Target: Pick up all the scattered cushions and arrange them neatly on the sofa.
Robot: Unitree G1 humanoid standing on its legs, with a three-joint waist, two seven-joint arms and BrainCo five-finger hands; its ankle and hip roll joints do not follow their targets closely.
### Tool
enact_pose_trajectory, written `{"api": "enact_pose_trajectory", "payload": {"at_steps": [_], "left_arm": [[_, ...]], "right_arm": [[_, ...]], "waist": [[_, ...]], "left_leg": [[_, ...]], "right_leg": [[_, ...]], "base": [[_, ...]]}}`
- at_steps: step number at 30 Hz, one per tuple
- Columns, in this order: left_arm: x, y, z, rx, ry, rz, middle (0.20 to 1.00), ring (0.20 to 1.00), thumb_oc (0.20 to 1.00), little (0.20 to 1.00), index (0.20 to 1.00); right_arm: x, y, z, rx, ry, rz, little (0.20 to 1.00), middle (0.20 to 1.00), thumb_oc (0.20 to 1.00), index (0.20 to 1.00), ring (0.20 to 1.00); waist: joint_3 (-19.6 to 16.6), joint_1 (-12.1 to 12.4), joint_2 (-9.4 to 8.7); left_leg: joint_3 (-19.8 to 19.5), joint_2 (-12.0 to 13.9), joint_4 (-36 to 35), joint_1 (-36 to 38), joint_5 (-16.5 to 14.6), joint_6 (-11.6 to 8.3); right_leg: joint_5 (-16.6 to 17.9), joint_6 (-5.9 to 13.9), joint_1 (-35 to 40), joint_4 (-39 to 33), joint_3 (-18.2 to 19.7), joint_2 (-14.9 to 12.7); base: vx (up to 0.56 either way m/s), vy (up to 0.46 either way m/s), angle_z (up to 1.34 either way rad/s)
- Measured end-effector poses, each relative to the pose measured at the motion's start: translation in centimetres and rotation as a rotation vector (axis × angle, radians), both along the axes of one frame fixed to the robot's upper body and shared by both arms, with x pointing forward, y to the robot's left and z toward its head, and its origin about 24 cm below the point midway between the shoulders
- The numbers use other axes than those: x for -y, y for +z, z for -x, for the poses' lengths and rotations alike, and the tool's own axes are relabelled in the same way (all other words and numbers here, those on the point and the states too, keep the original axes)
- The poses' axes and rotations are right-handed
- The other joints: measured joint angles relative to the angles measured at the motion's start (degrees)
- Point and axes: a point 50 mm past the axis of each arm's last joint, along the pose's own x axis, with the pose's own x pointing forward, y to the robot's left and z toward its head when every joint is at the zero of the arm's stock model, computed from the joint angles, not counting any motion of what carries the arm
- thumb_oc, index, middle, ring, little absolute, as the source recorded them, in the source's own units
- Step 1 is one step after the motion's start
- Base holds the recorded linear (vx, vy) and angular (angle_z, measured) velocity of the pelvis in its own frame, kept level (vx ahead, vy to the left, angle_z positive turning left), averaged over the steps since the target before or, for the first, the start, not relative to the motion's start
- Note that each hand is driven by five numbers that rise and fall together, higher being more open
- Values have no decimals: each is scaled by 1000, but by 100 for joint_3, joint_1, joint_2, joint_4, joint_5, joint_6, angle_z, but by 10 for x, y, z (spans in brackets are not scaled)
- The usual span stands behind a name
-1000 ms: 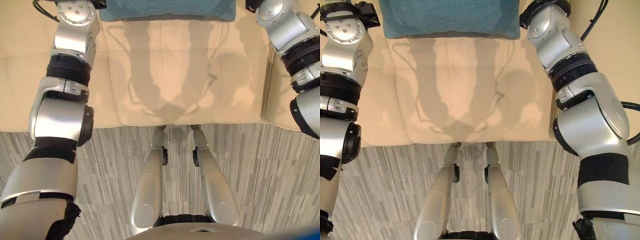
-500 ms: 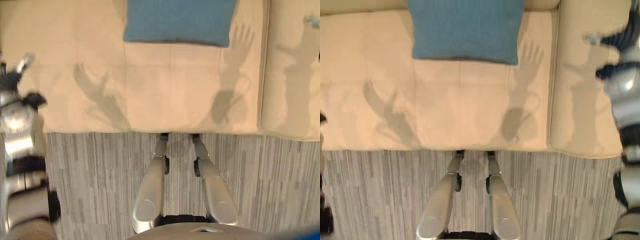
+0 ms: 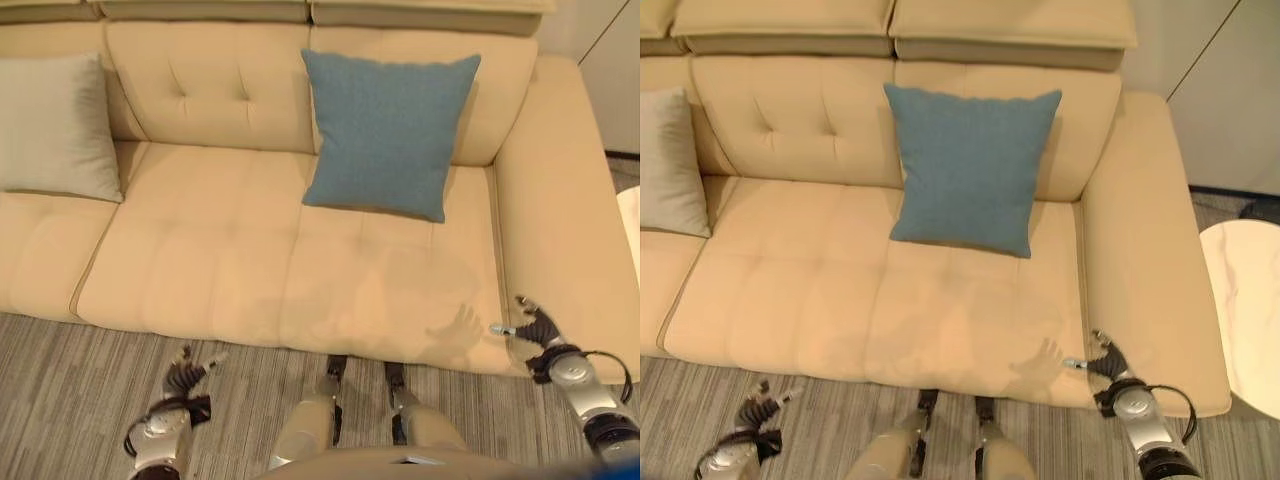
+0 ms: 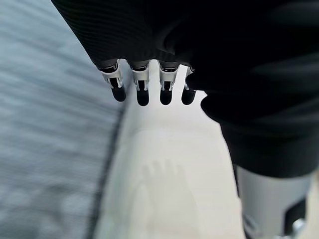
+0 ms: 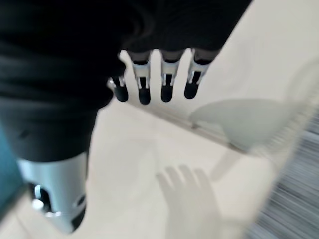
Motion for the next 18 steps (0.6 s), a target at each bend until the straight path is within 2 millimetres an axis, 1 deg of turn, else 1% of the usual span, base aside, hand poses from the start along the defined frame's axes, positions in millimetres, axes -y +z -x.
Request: {"api": "enact_pose_trajectory", "payload": {"at_steps": [2,3,4,5,8,9,10,11,12,13,14,15,16,17,18], "left_arm": [[9,-21,24,-173,0,42,1000,1000,1000,1000,1000],[16,-27,33,-229,-32,52,1000,1000,1000,1000,1000],[21,-30,40,-261,-59,58,1000,1000,1000,1000,1000],[26,-33,43,-289,-94,75,1000,1000,1000,1000,1000],[36,-37,45,-298,-115,102,1000,1000,1000,1000,1000],[38,-37,44,-294,-118,106,1000,1000,1000,1000,1000],[38,-37,43,-290,-119,106,1000,1000,1000,1000,1000],[38,-35,37,-274,-125,102,1000,1000,1000,1000,1000],[38,-35,34,-268,-128,102,1000,1000,1000,1000,1000],[40,-34,29,-261,-142,100,1000,1000,1000,1000,1000],[40,-33,23,-252,-155,96,1000,1000,1000,1000,1000],[41,-32,14,-232,-166,92,1000,1000,1000,1000,1000],[40,-30,7,-222,-182,80,1000,1000,1000,1000,1000],[39,-28,1,-209,-187,75,1000,1000,1000,1000,1000],[36,-25,-9,-193,-188,65,1000,1000,1000,1000,1000]], "right_arm": [[-13,-26,18,-124,-49,-48,1000,1000,1000,1000,1000],[-19,-36,32,-184,-43,-56,1000,1000,1000,1000,1000],[-23,-41,37,-214,-33,-57,1000,1000,1000,1000,1000],[-24,-48,49,-270,-33,-56,1000,1000,1000,1000,1000],[-23,-54,64,-319,-58,-59,1000,1000,1000,1000,1000],[-21,-56,72,-342,-68,-58,1000,1000,1000,1000,1000],[-21,-57,75,-350,-71,-58,1000,1000,1000,1000,1000],[-20,-58,79,-362,-81,-58,1000,1000,1000,1000,1000],[-19,-59,82,-364,-96,-63,1000,1000,1000,1000,1000],[-17,-59,85,-366,-119,-66,1000,1000,1000,1000,1000],[-16,-59,87,-370,-132,-61,1000,1000,1000,1000,1000],[-15,-60,89,-382,-141,-57,1000,1000,1000,1000,1000],[-15,-60,90,-384,-142,-57,1000,1000,1000,1000,1000],[-15,-61,91,-389,-146,-58,1000,1000,1000,1000,1000],[-17,-58,77,-347,-145,-64,1000,1000,1000,1000,1000]], "waist": [[-32,5,-18],[-131,-2,-38],[-215,-1,-50],[-253,10,-63],[-369,-18,-135],[-435,-20,-158],[-463,-14,-182],[-467,-30,-195],[-459,-44,-189],[-433,-68,-141],[-402,-171,-142],[-348,-180,-174],[-316,-183,-257],[-260,-214,-379],[-123,-241,-691]], "left_leg": [[-5,22,-3,281,-39,-8],[-2,38,-2,317,-78,-14],[-4,43,-10,311,-83,-15],[-7,64,-12,315,-83,-16],[-19,121,-8,348,-83,-16],[-29,137,-13,345,-83,-16],[-52,153,-22,341,-83,-17],[-170,180,-29,283,-75,-29],[-205,201,-30,258,-75,-31],[-253,238,-3,187,-58,-166],[-299,218,87,70,-91,-207],[-271,250,83,28,-292,-363],[-110,253,107,-32,-542,-499],[23,192,290,-121,-549,-463],[64,3,957,-220,-654,-464]], "right_leg": [[-47,-47,279,-2,-2,22],[-93,-96,312,-26,-2,32],[-99,-105,309,-19,-1,39],[-100,-107,313,0,-5,50],[-92,-120,363,1,-27,103],[-94,-128,363,2,-35,124],[-96,-134,368,2,-51,147],[-89,-156,370,4,-128,198],[-90,-162,370,5,-155,224],[-105,-205,359,43,-247,313],[-152,-272,351,28,-362,249],[-133,-365,334,24,-501,237],[-66,-506,267,23,-639,160],[-32,-564,213,-5,-710,29],[29,-617,98,1,-723,-290]], "base": [[42,-72,4],[29,-104,-2],[7,-61,2],[18,-141,4],[-6,-137,2],[-38,-121,4],[-153,-199,18],[-199,-182,28],[-186,-153,36],[-148,-58,59],[-148,-50,74],[-203,-64,75],[-149,-40,53],[-108,-7,48],[-53,20,46]]}}
